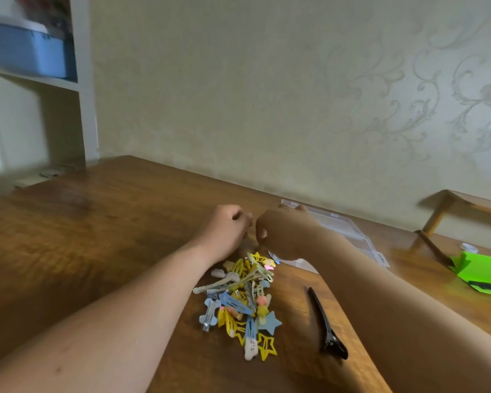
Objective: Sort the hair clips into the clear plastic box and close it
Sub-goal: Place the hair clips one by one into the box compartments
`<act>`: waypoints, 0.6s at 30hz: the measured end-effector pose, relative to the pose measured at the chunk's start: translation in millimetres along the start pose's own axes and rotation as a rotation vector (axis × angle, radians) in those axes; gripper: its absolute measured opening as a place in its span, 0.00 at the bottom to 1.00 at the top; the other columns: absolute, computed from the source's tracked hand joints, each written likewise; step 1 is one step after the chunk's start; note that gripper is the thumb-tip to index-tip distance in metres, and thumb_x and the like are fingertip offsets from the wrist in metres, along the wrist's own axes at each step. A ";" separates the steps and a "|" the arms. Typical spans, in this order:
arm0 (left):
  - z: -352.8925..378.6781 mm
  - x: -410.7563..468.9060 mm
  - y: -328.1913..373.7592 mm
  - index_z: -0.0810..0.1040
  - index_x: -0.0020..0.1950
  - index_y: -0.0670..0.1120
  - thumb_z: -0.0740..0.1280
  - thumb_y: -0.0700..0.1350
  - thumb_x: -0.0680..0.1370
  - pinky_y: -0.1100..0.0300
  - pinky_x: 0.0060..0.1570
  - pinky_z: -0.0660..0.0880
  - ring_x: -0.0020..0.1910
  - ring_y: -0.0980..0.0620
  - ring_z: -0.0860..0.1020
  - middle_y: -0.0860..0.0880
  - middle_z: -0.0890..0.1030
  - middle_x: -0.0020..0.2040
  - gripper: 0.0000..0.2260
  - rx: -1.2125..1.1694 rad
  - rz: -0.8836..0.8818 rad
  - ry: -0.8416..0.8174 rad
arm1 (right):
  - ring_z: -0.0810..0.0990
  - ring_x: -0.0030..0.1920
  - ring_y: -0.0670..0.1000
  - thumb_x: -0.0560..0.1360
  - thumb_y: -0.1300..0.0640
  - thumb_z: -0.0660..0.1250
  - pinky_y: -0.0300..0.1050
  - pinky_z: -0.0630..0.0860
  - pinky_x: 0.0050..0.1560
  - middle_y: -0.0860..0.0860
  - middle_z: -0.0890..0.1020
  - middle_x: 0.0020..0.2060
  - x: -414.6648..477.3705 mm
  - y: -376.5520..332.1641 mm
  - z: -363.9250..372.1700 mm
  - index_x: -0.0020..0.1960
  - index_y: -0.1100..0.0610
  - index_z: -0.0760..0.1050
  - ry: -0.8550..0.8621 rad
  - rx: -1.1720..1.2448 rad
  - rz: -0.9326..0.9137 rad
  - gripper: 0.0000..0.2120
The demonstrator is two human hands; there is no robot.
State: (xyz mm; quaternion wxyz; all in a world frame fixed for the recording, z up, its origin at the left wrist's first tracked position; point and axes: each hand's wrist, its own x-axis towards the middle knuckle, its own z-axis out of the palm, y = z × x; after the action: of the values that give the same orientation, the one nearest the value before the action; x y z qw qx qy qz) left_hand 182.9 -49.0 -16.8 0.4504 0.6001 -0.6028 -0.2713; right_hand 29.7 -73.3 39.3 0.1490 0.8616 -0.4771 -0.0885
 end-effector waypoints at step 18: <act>-0.1 -0.2 -2.3 0.85 0.47 0.51 0.63 0.54 0.87 0.54 0.42 0.73 0.41 0.50 0.82 0.52 0.86 0.41 0.15 0.009 0.004 0.007 | 0.82 0.57 0.51 0.82 0.52 0.70 0.47 0.76 0.60 0.50 0.85 0.57 6.7 14.3 -12.0 0.59 0.57 0.86 -0.107 0.344 -0.080 0.11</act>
State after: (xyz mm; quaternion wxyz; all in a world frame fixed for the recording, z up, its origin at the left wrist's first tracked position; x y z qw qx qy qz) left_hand 184.1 -49.0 -18.8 0.4503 0.6021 -0.6035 -0.2656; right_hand 25.3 -84.0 55.4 -0.0298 0.8867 -0.4577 -0.0573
